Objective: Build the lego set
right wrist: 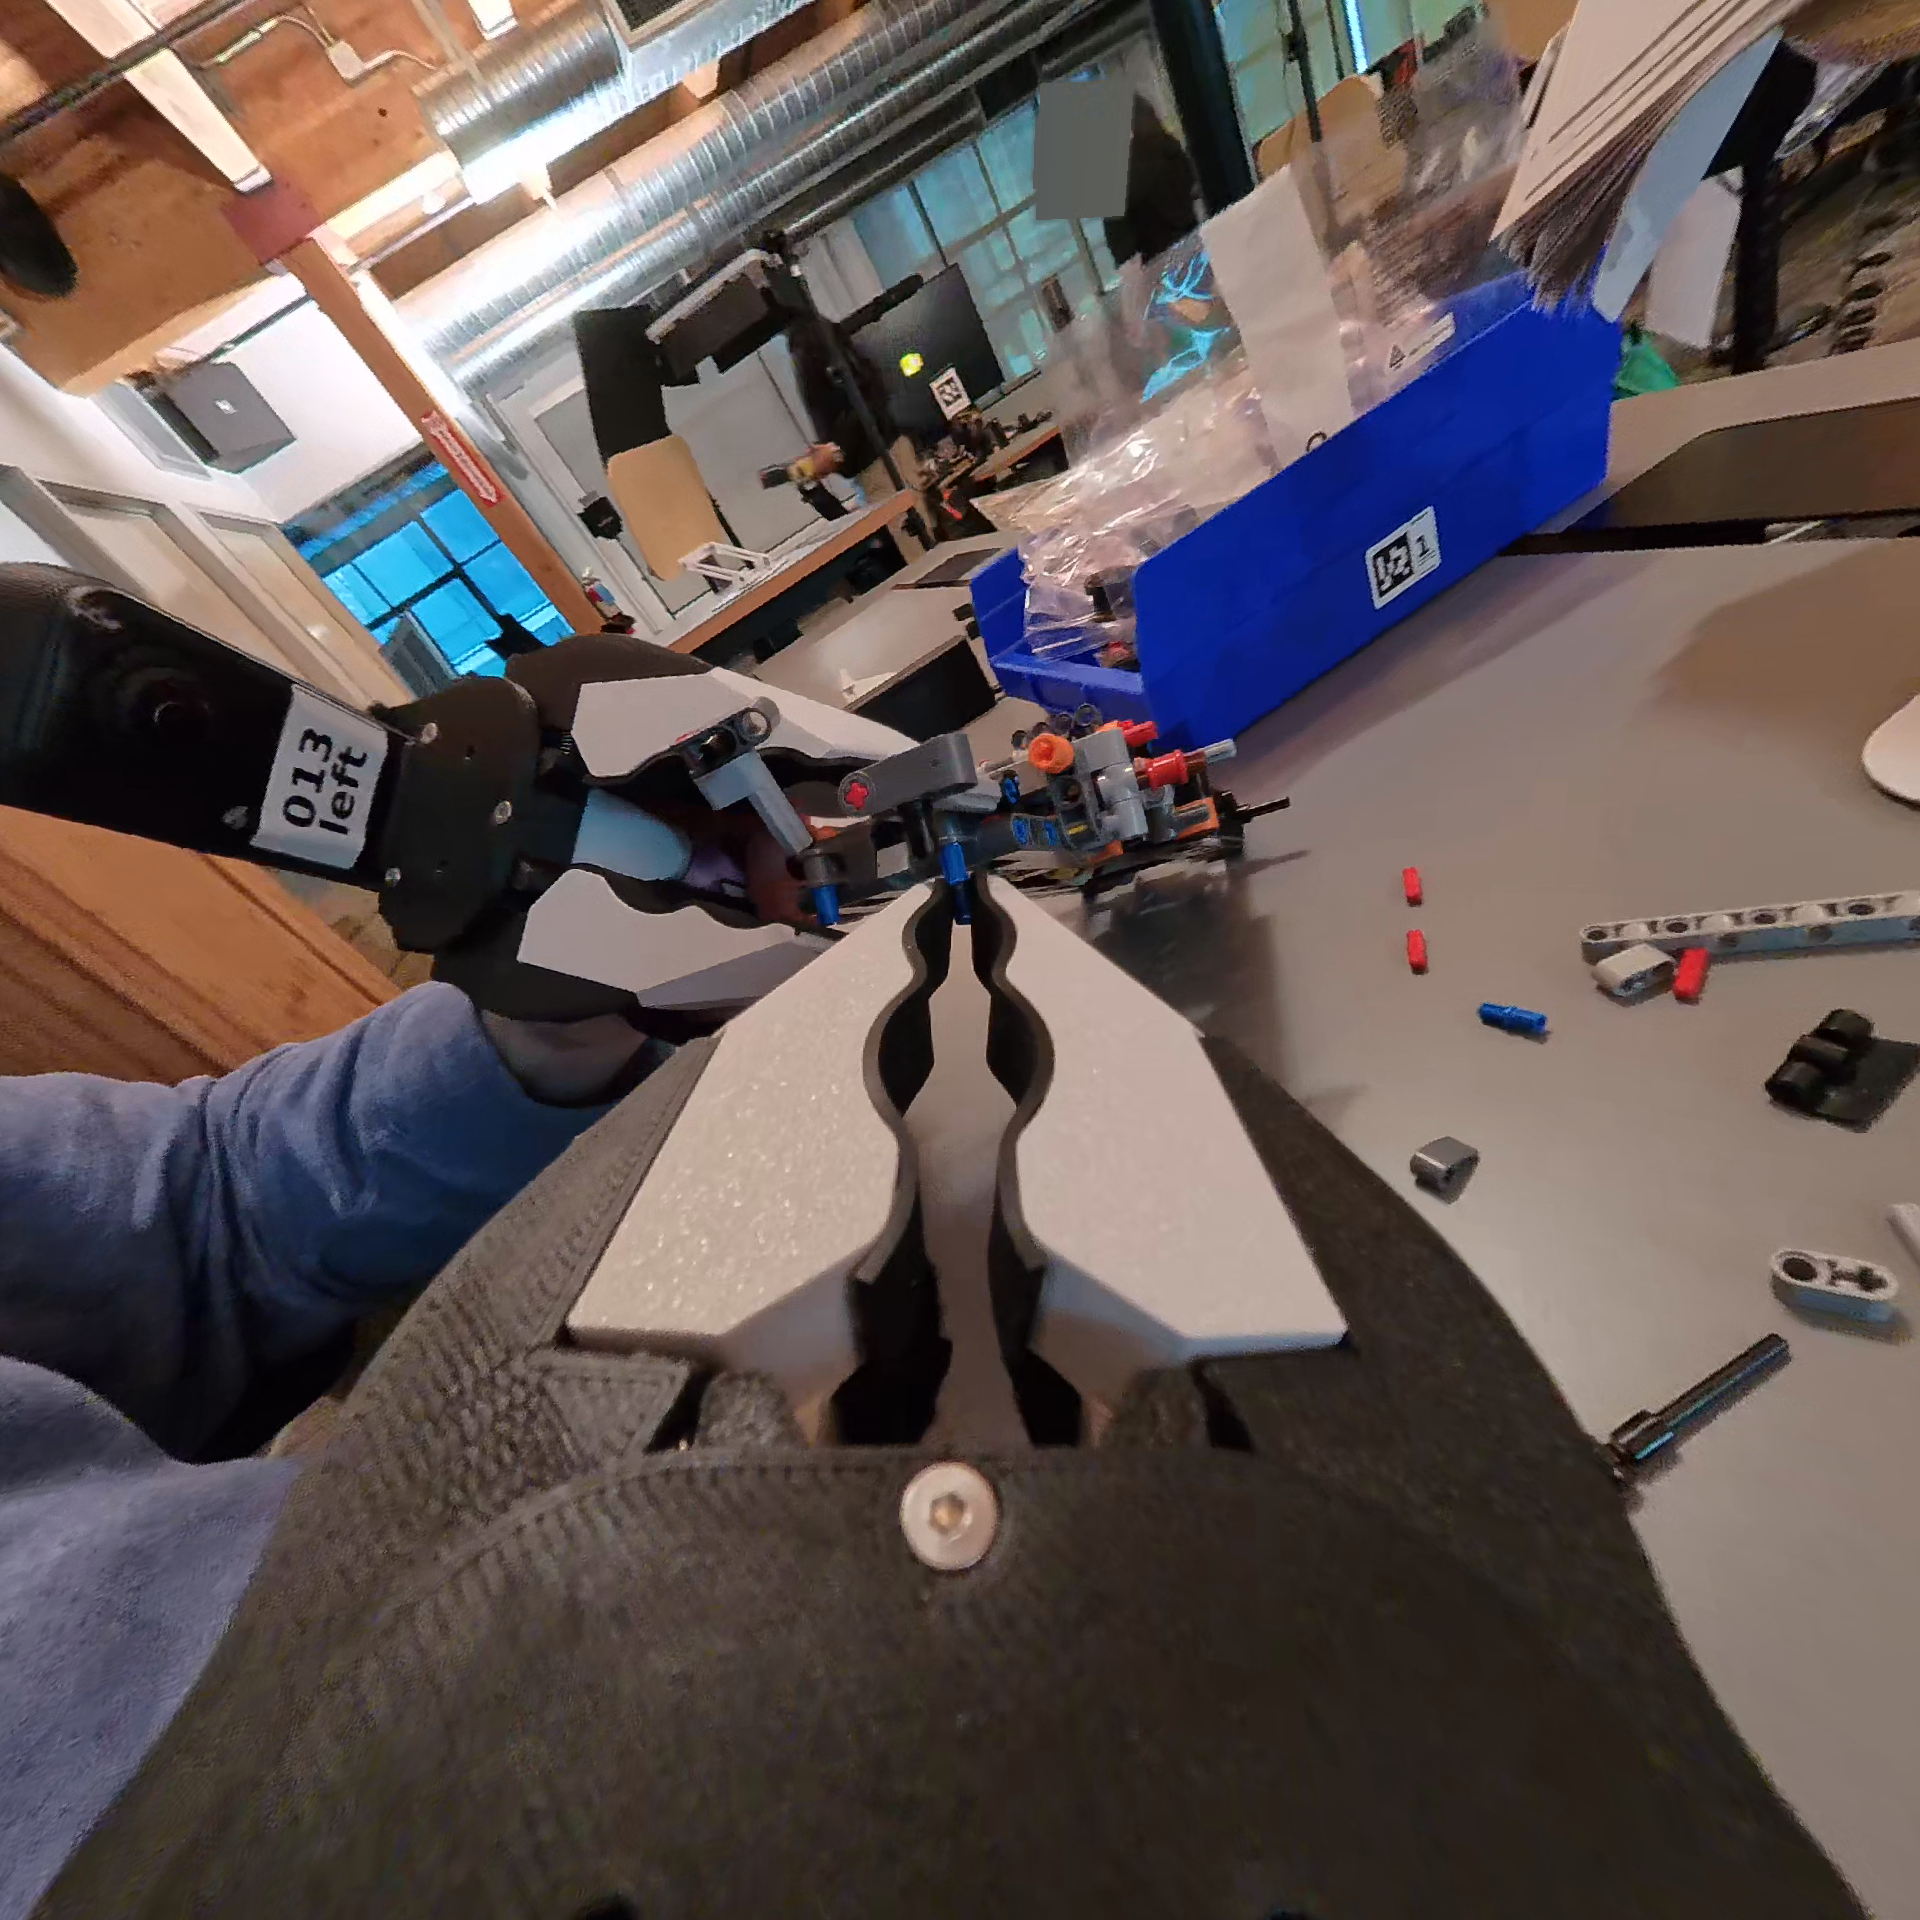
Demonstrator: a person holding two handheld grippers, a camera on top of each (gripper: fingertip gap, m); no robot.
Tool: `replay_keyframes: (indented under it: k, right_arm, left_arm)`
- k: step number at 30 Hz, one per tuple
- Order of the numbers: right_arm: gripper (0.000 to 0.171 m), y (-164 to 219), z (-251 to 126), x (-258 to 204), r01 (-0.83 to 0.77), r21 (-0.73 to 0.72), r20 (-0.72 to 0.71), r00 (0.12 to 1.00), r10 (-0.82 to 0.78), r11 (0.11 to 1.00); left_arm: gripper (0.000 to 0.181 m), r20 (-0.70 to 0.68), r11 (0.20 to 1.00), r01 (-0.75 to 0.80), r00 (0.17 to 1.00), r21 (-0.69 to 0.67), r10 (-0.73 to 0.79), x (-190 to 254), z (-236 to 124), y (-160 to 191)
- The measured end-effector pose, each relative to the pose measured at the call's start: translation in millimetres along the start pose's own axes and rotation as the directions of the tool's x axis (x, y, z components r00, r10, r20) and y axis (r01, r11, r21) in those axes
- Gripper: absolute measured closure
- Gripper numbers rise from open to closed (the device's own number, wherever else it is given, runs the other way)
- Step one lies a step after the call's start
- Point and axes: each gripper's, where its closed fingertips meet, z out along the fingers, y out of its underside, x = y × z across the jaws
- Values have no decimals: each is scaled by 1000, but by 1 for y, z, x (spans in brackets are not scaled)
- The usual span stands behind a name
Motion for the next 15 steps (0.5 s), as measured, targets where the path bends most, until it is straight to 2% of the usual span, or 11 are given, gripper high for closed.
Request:
replay_keyframes:
  k: [11, 15]
  right_arm:
    - [171, -26, 9, 10, 187, 21, -184, 966, -180, 982]
    - [171, -32, 13, 13, 214, 10, -230, 951, -206, 977]
  left_arm:
    - [149, 61, 996, 83, 995, -16, -82, -23, 9, -6]
    - [152, 82, 999, 34, 996, -39, -31, -28, 12, -9]
